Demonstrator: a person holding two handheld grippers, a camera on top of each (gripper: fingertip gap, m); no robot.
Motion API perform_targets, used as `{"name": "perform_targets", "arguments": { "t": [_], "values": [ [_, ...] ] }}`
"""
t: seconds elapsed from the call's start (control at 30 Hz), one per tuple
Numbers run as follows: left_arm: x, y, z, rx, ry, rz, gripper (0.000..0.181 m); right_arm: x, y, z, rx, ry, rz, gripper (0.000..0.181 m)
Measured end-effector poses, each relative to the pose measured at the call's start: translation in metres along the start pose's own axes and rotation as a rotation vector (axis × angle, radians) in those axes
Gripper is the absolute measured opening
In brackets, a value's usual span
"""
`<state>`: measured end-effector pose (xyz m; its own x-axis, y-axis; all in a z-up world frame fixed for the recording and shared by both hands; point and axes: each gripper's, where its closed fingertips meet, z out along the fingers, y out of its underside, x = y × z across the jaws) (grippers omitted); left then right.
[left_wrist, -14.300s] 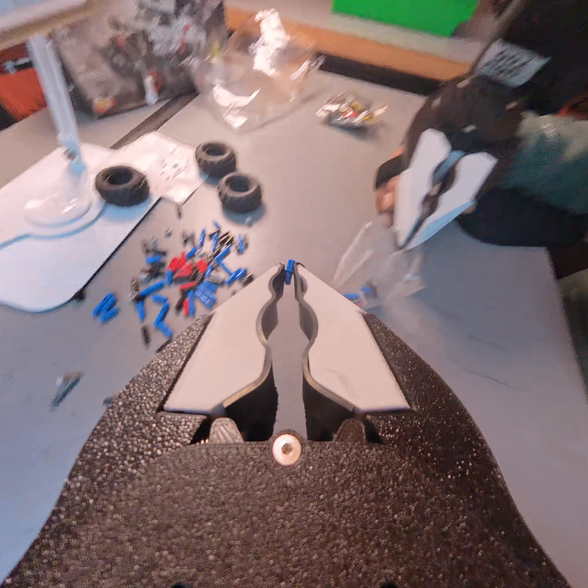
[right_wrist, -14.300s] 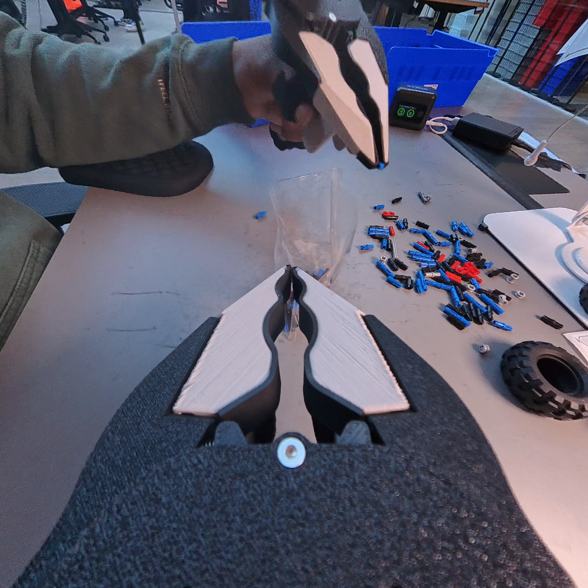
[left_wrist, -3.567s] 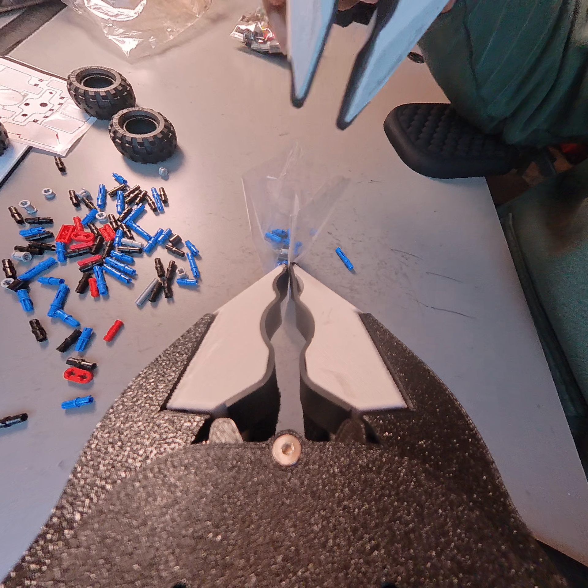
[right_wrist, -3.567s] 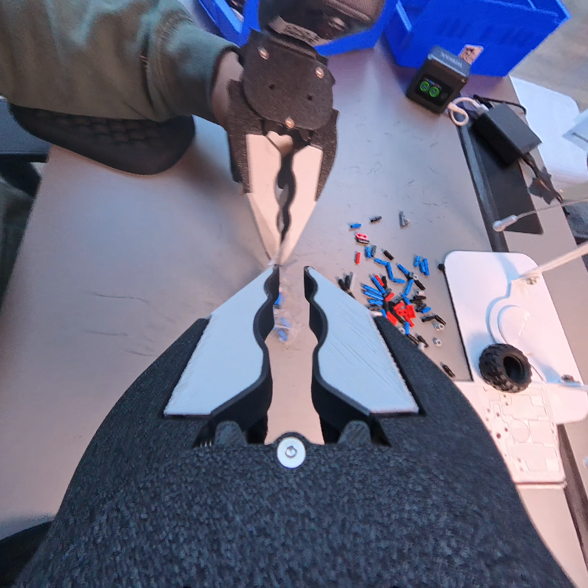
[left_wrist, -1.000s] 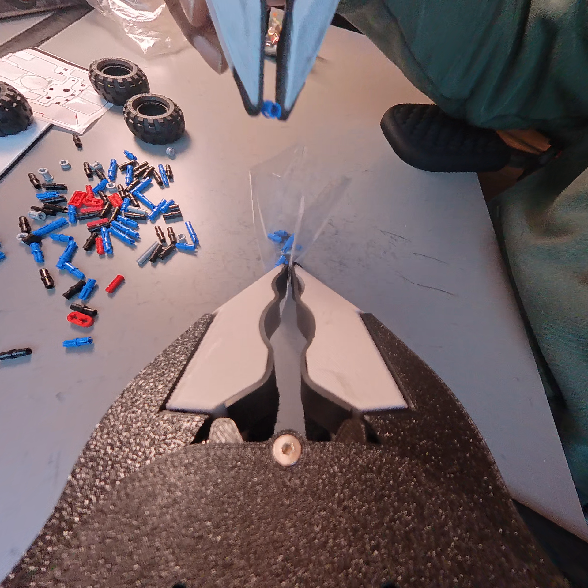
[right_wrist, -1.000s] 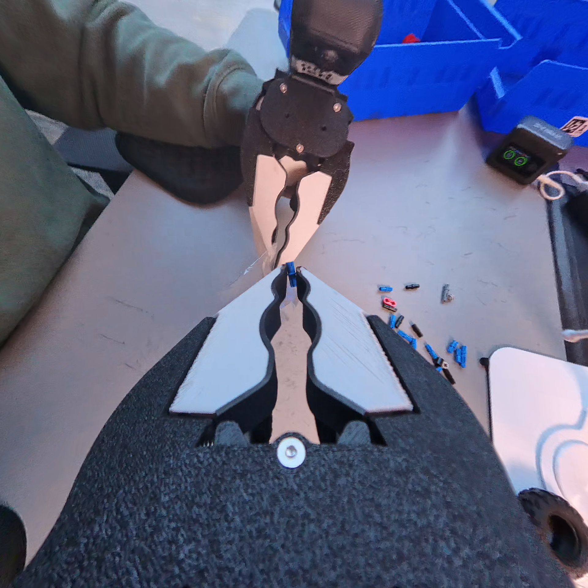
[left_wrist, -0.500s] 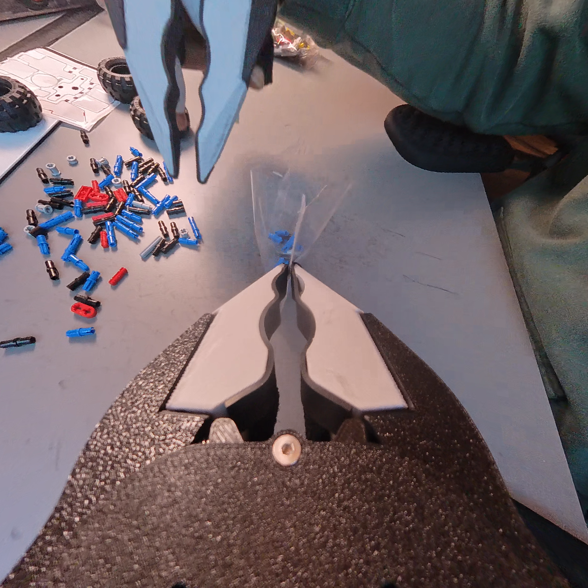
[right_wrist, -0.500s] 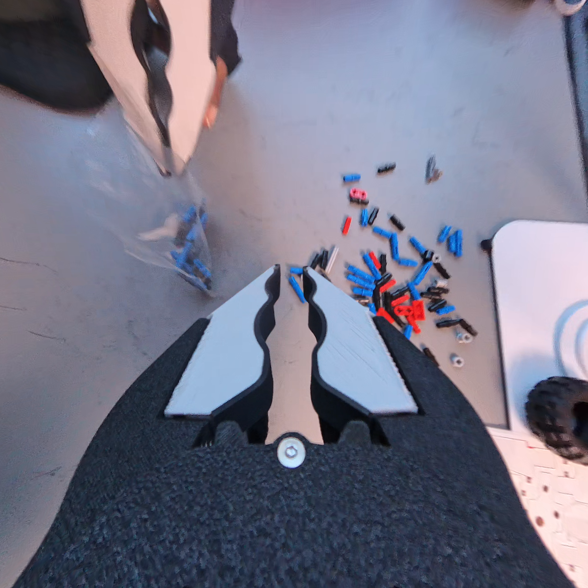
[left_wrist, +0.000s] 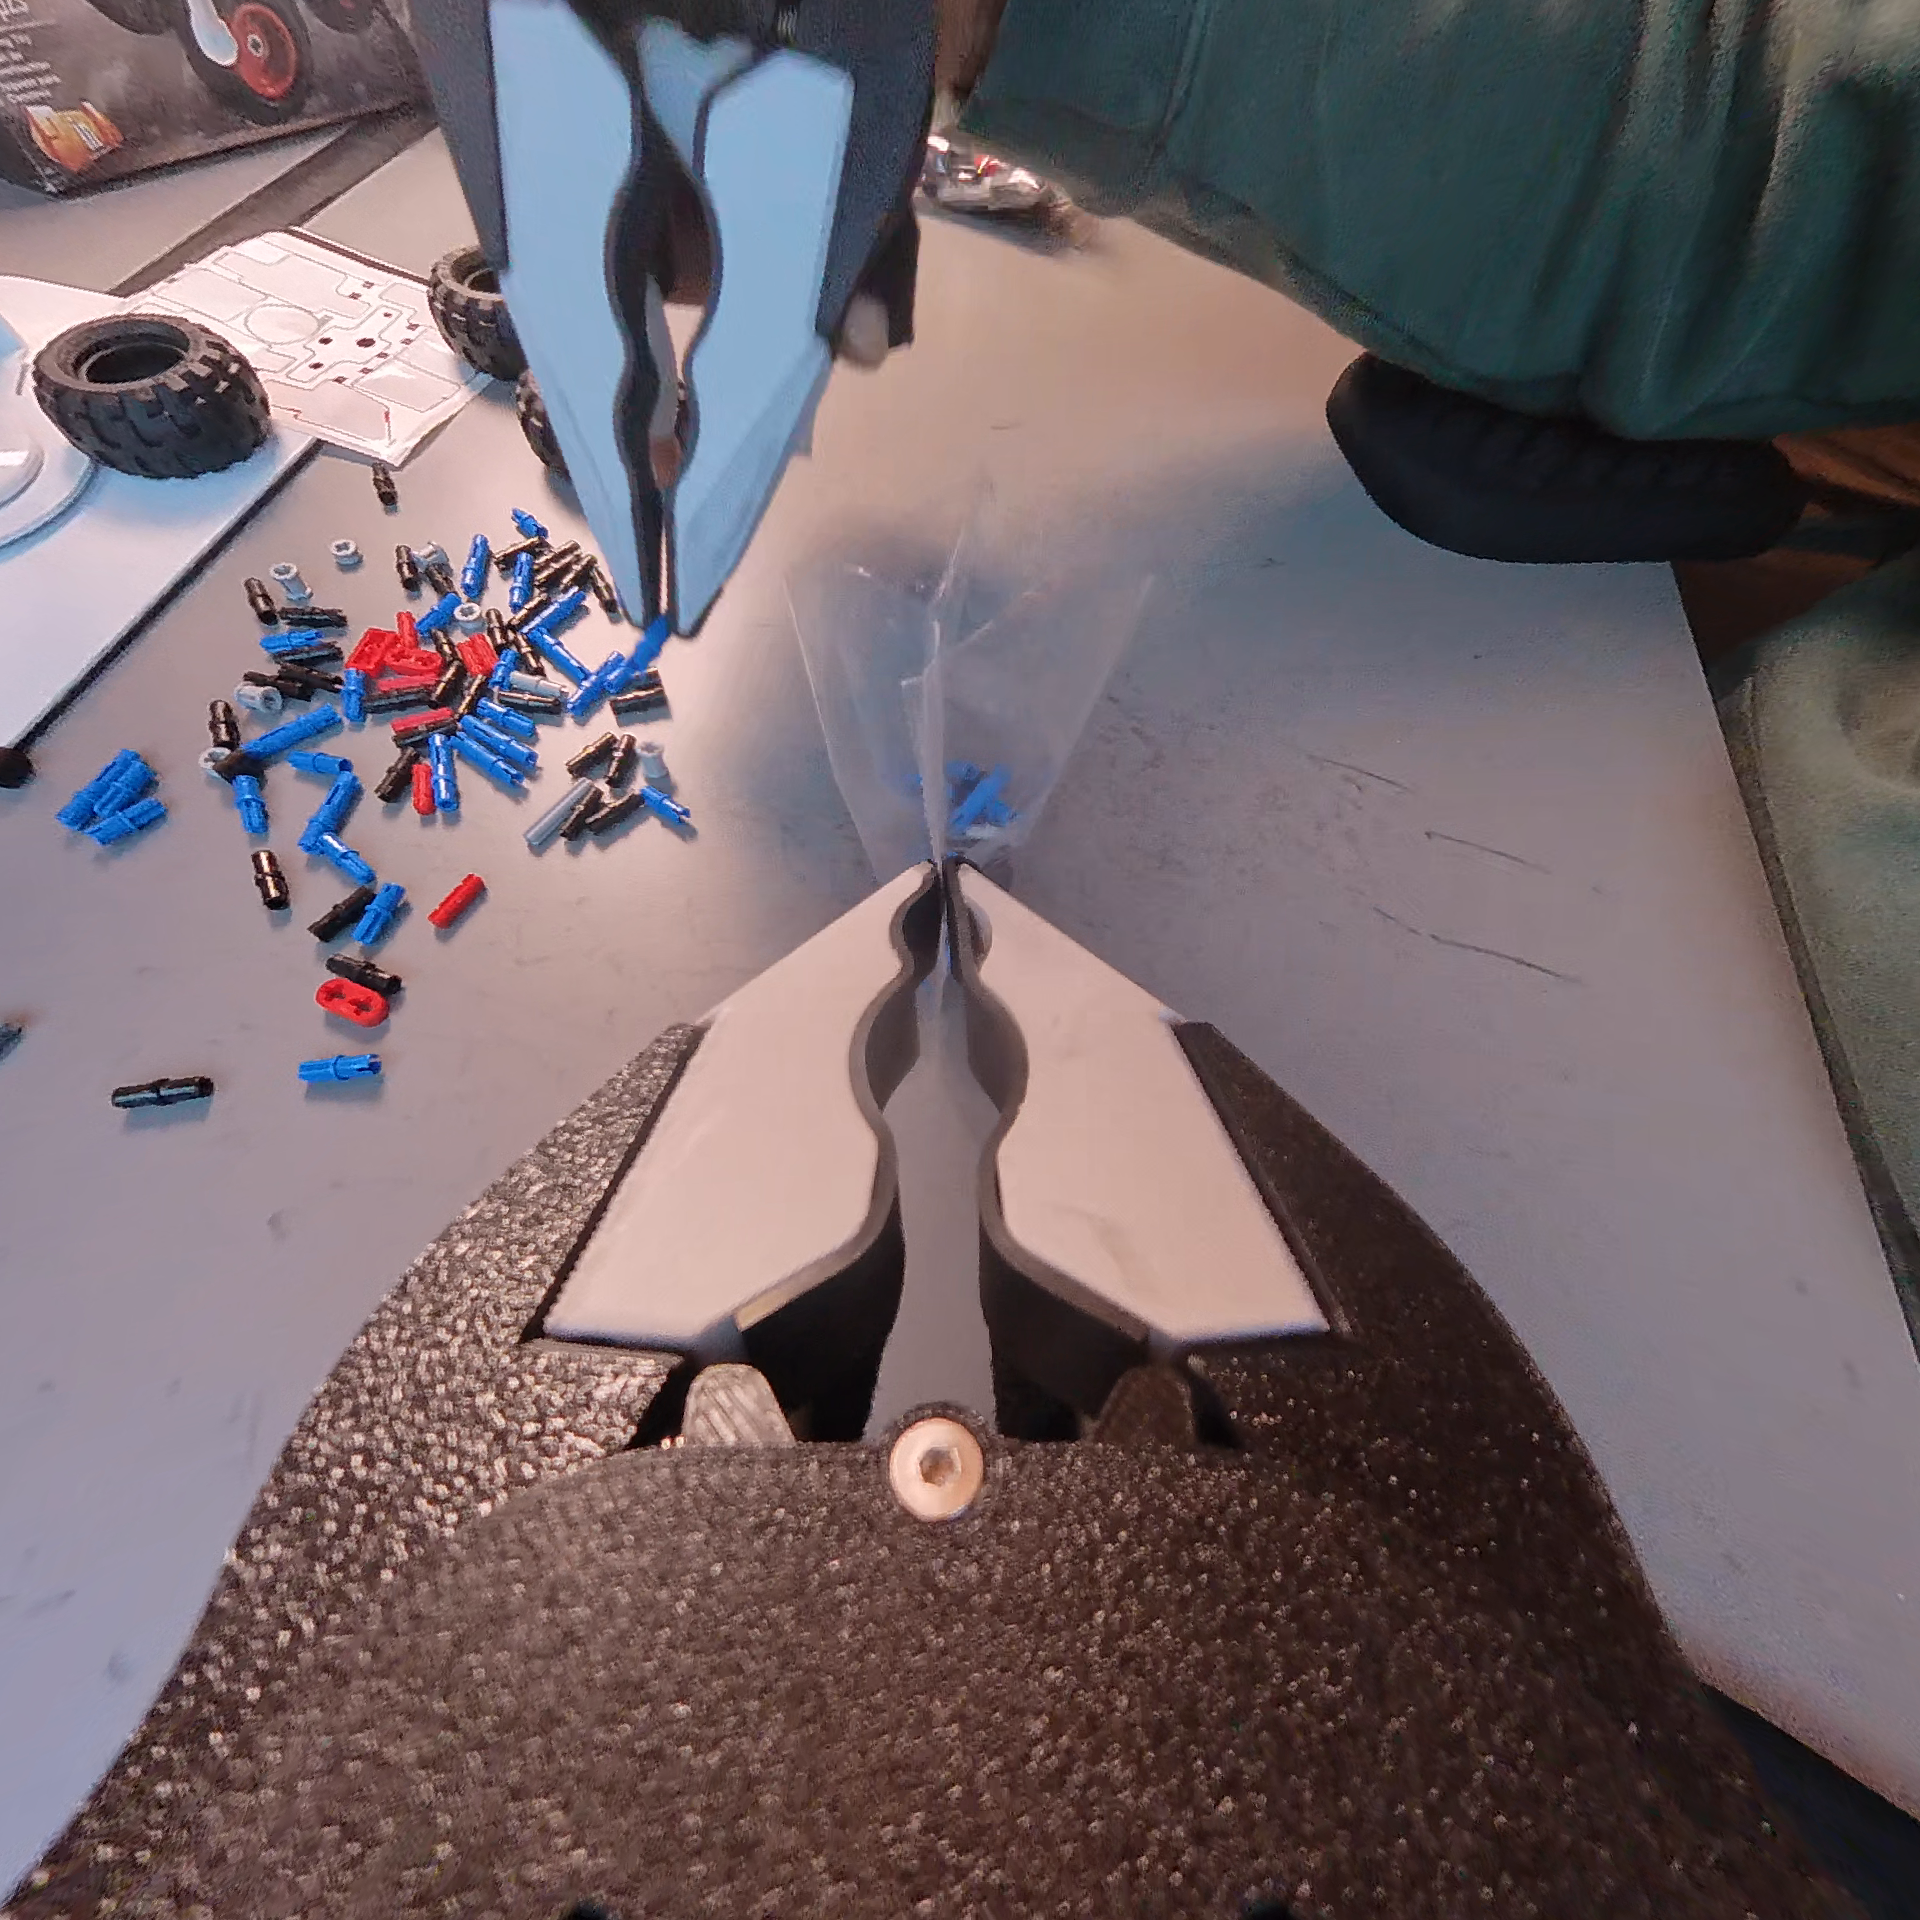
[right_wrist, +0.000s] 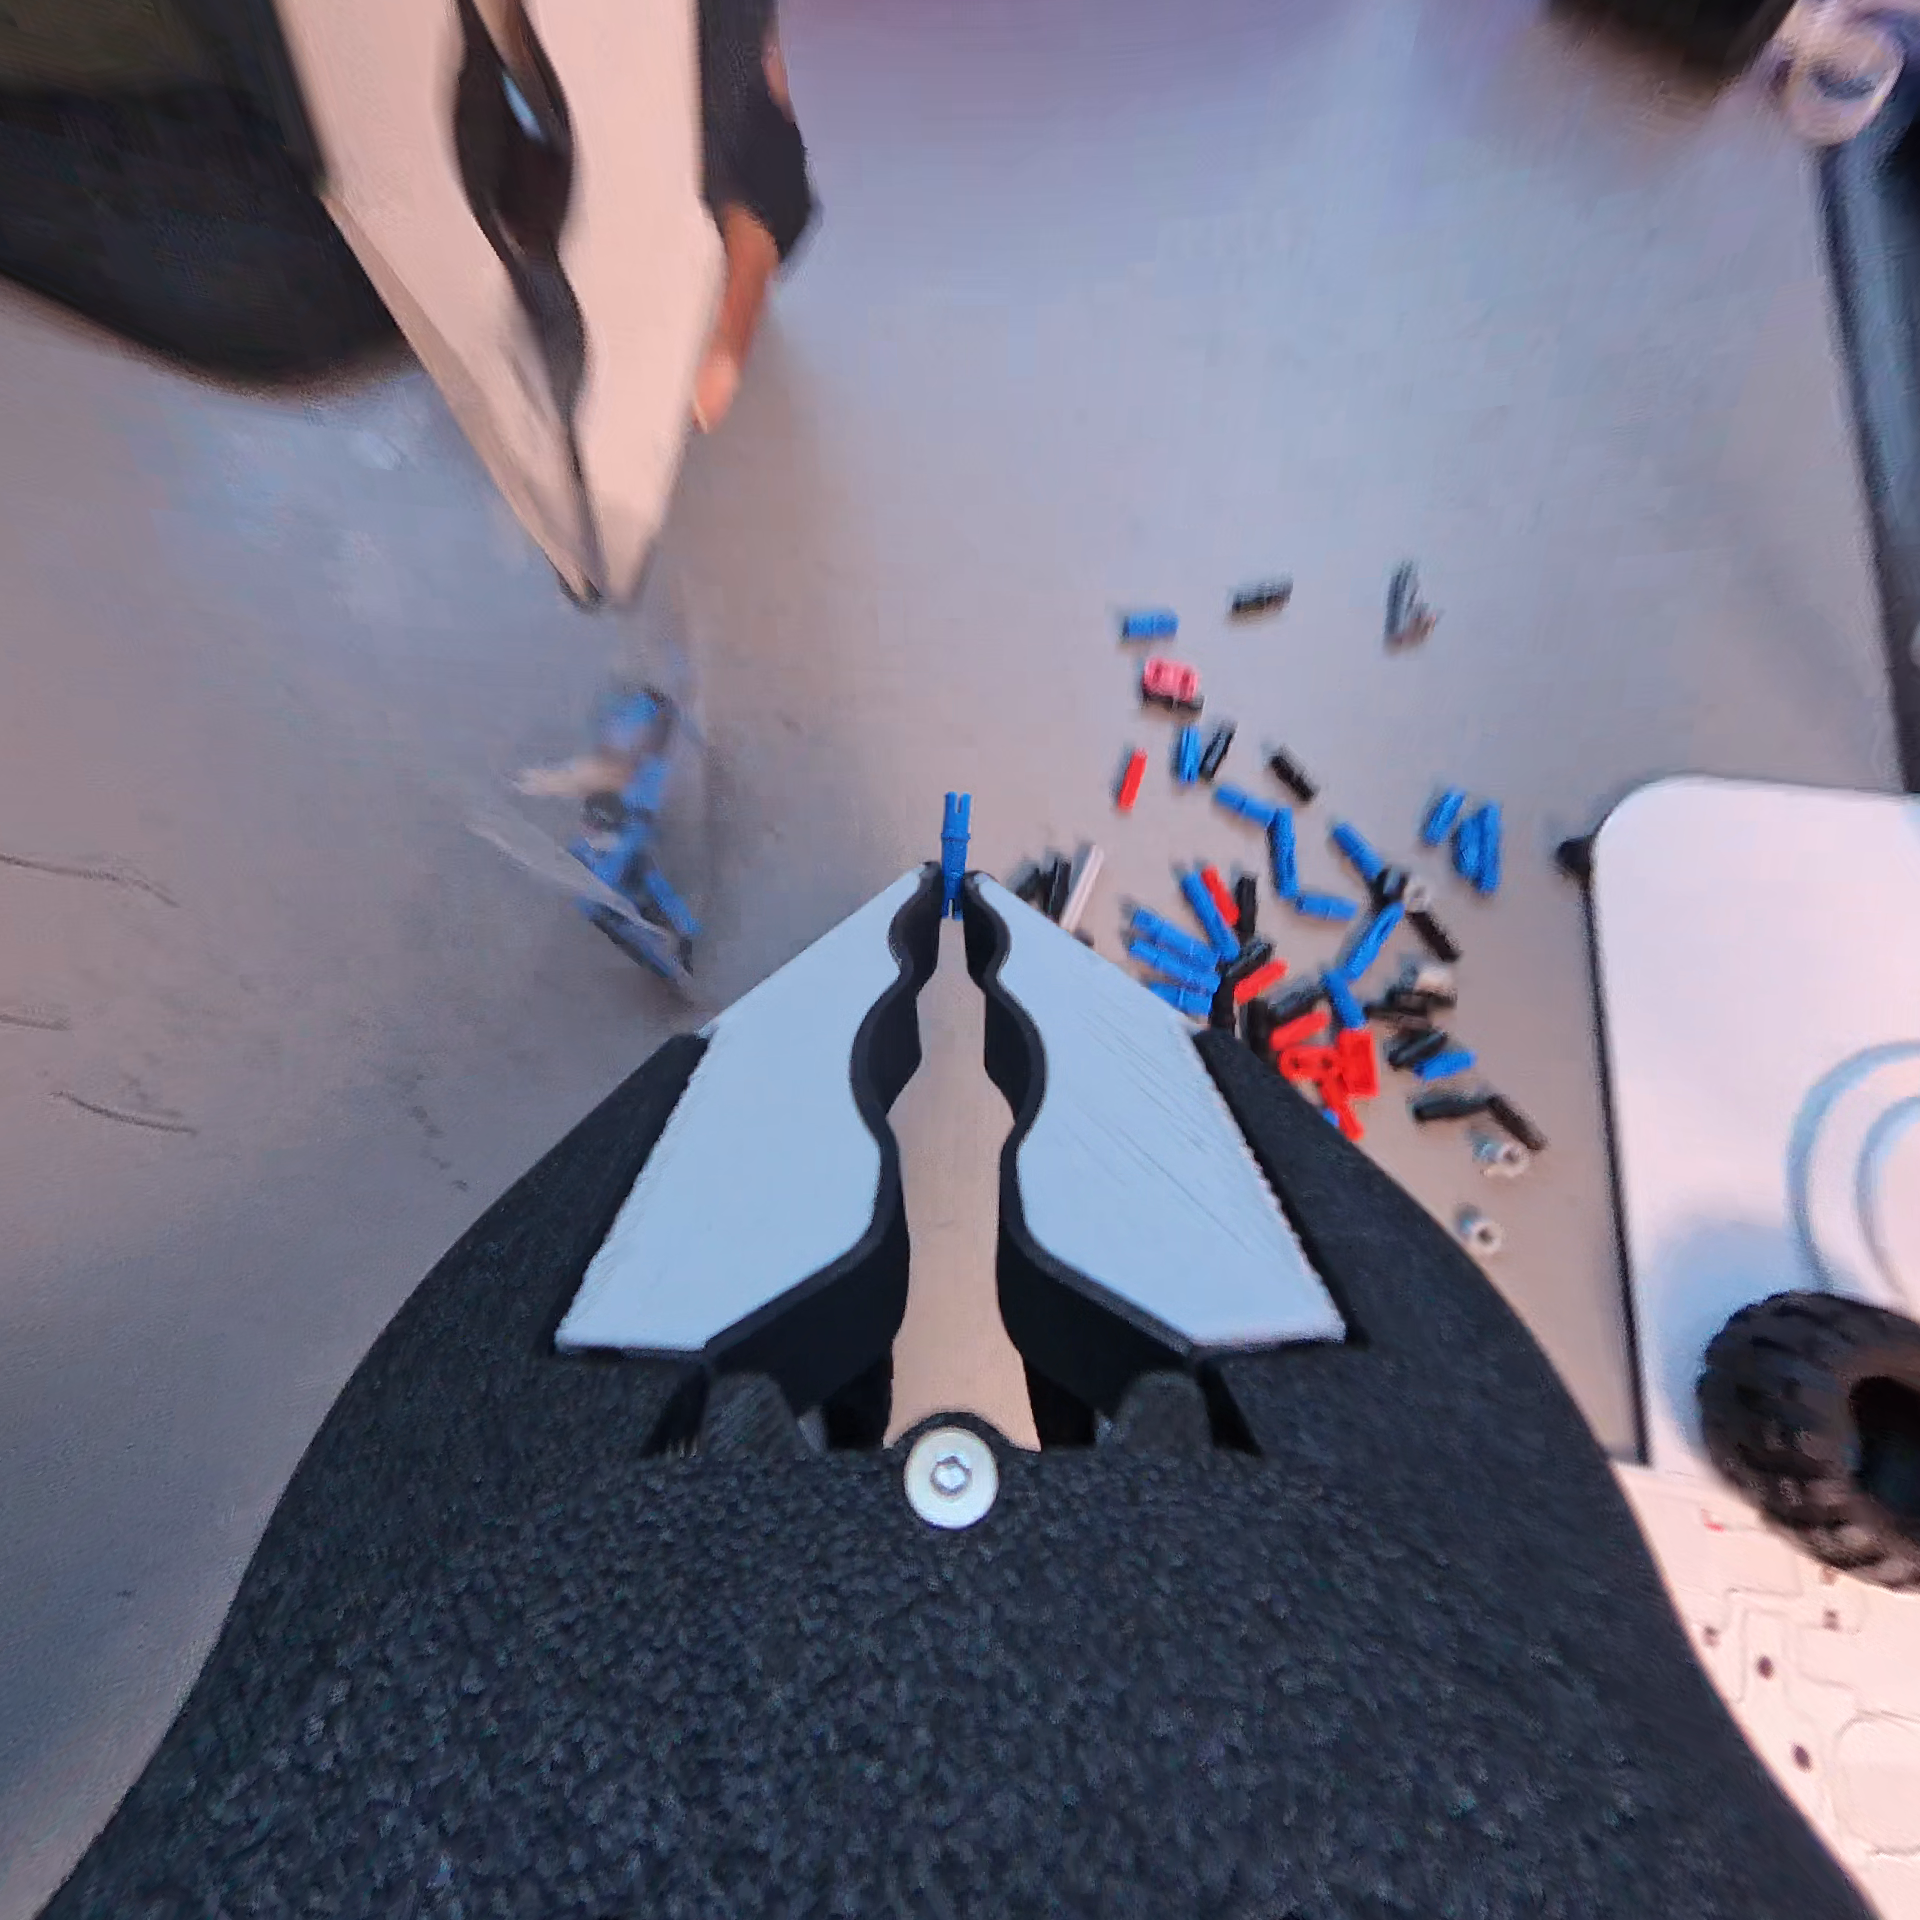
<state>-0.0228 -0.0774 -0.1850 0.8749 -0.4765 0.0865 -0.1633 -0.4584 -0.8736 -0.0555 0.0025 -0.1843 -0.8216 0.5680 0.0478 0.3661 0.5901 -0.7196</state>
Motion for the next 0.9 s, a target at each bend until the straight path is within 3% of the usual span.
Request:
{"name": "perform_targets", "arguments": {
  "t": [0.1, 0.17, 0.33, 0.37, 0.43, 0.53, 0.6, 0.77, 0.9],
  "values": [
    [-0.002, 0.0, 0.0, 0.008, -0.025, 0.008, 0.0, -0.019, -0.056, -0.028, 0.149, -0.034, -0.067, 0.003],
    [-0.004, 0.0, 0.0, 0.014, -0.038, 0.005, 0.0, -0.035, -0.073, -0.033, 0.133, -0.067, -0.124, 0.003],
    [-0.004, 0.001, -0.002, 0.021, -0.053, 0.008, 0.0, -0.048, -0.058, -0.01, -0.049, -0.098, -0.185, 0.004],
    [-0.005, 0.001, -0.003, 0.02, -0.055, 0.008, 0.0, -0.048, -0.056, -0.008, -0.059, -0.096, -0.186, 0.01],
    [-0.005, 0.002, -0.004, 0.02, -0.058, 0.005, 0.0, -0.046, -0.056, -0.008, -0.034, -0.099, -0.171, 0.023],
    [-0.007, 0.003, -0.006, 0.02, -0.061, -0.001, 0.0, -0.035, -0.063, -0.016, 0.074, -0.091, -0.113, 0.021],
    [-0.008, 0.004, -0.008, 0.018, -0.064, -0.001, 0.0, -0.015, -0.053, -0.017, 0.077, -0.041, -0.067, 0.018],
    [-0.008, 0.005, -0.011, 0.014, -0.071, 0.006, 0.0, 0.011, 0.022, 0.019, -0.171, 0.009, 0.0, 0.015],
    [-0.008, 0.006, -0.012, 0.017, -0.073, 0.004, 0.0, 0.012, 0.037, 0.035, -0.186, 0.007, 0.014, 0.012]
  ]
}}
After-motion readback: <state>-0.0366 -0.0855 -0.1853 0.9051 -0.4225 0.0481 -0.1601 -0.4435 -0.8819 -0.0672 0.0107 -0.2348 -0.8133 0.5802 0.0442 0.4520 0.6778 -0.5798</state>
